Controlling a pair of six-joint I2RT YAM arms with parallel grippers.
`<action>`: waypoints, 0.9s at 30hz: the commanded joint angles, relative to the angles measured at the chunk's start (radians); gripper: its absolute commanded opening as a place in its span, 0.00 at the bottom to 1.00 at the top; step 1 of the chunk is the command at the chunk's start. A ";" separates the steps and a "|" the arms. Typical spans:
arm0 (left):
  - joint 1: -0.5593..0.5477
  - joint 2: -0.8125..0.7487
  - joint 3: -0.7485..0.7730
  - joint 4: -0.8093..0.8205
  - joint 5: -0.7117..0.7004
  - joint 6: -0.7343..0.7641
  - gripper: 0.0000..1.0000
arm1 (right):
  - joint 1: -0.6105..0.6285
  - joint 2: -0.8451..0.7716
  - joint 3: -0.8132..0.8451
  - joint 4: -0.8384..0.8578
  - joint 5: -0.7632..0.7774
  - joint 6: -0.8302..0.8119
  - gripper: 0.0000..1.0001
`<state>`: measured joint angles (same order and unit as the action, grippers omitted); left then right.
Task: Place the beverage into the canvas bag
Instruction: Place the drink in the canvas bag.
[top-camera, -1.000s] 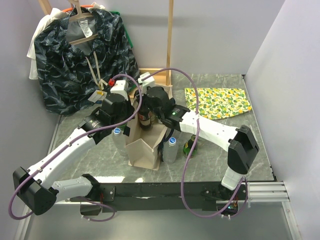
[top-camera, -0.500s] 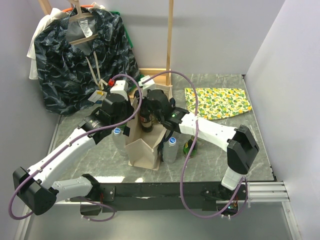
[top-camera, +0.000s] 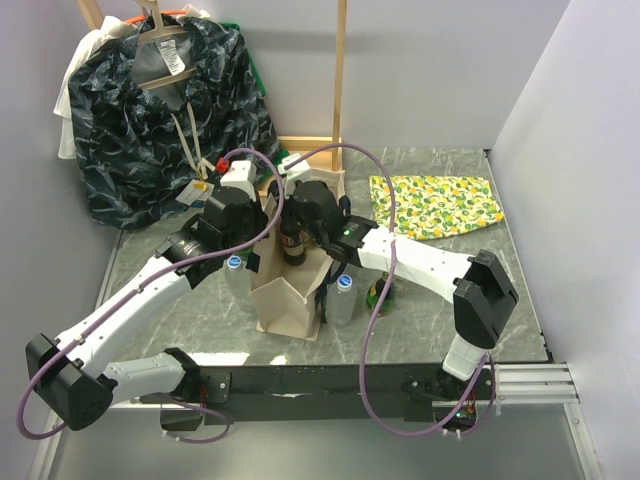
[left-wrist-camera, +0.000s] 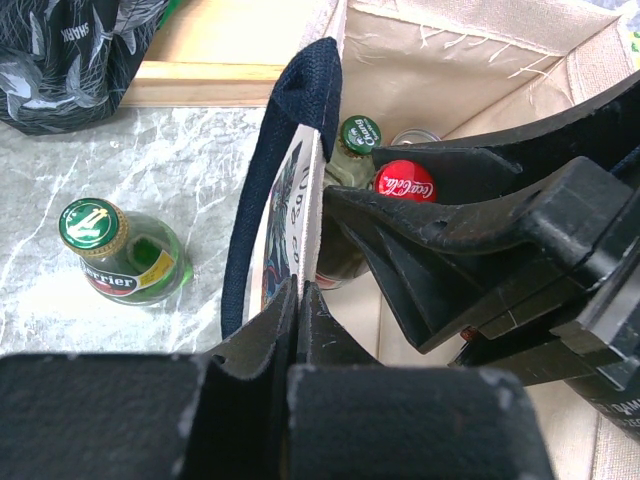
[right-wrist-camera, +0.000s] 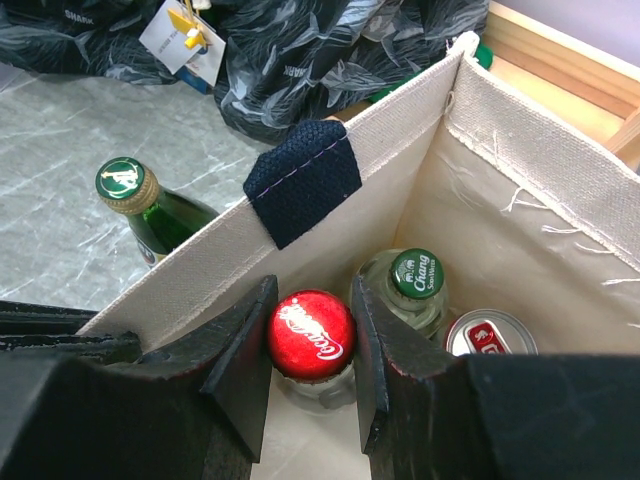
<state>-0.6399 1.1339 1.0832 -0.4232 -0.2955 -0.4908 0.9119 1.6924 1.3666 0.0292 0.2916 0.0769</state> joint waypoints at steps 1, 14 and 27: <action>0.002 -0.016 0.029 0.008 -0.014 0.011 0.01 | 0.004 -0.040 0.023 0.176 0.014 0.021 0.00; 0.002 -0.014 0.034 0.009 -0.013 0.017 0.01 | 0.004 -0.043 -0.001 0.129 0.024 0.060 0.00; 0.002 -0.014 0.024 0.012 -0.021 0.015 0.06 | 0.004 -0.023 0.068 -0.021 0.038 0.101 0.32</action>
<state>-0.6399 1.1339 1.0832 -0.4236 -0.2970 -0.4870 0.9119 1.6928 1.3727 -0.0010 0.3271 0.1383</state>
